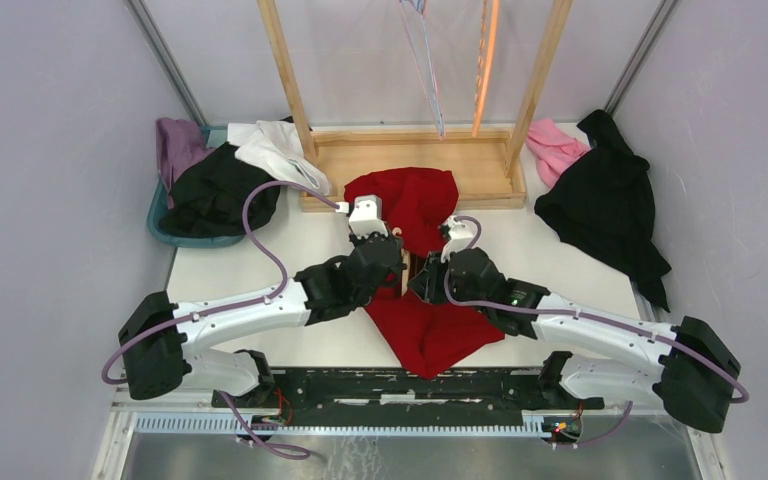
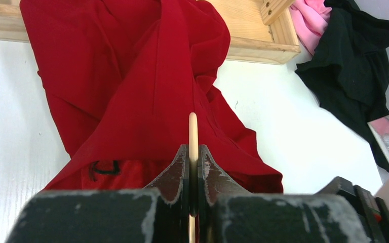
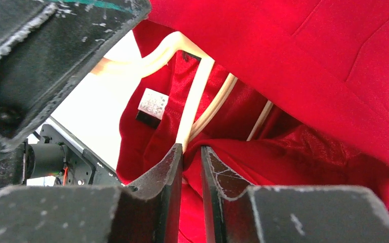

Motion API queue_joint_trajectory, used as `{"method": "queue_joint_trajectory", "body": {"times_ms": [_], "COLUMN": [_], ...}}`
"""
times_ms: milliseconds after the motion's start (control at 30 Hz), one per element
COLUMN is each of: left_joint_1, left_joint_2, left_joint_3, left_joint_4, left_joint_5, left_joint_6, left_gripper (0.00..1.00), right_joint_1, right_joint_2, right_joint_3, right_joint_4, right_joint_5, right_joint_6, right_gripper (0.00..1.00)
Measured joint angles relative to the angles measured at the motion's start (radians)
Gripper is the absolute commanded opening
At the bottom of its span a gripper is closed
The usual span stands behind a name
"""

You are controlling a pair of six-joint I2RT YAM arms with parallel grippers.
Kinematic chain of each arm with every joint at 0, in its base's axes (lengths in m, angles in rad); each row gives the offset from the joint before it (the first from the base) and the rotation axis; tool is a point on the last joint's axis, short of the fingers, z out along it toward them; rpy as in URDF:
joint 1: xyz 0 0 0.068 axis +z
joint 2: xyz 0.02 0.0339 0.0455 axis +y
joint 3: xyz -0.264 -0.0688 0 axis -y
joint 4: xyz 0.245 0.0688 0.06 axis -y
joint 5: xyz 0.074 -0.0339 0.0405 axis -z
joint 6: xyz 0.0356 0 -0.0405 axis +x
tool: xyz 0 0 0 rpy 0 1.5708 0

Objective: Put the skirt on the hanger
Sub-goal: Hang the skirt on the hanger.

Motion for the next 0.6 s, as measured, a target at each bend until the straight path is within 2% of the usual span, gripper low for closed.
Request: {"method": "queue_joint_trajectory", "body": {"times_ms": [367,600], "left_joint_1": [0.0,0.0], "left_joint_2": [0.0,0.0], "left_joint_3": [0.0,0.0], "left_joint_4": [0.006,0.008], "left_joint_5": [0.015,0.019], "left_joint_6": [0.0,0.0], "left_gripper": [0.03,0.03], "right_joint_1": [0.0,0.0], "right_joint_2": [0.064,0.093], "right_joint_3": [0.0,0.0], "right_joint_4": [0.062,0.091], "right_joint_5": [-0.023,-0.041], "right_joint_6": [-0.004,-0.003], "right_gripper": [0.34,0.32]}}
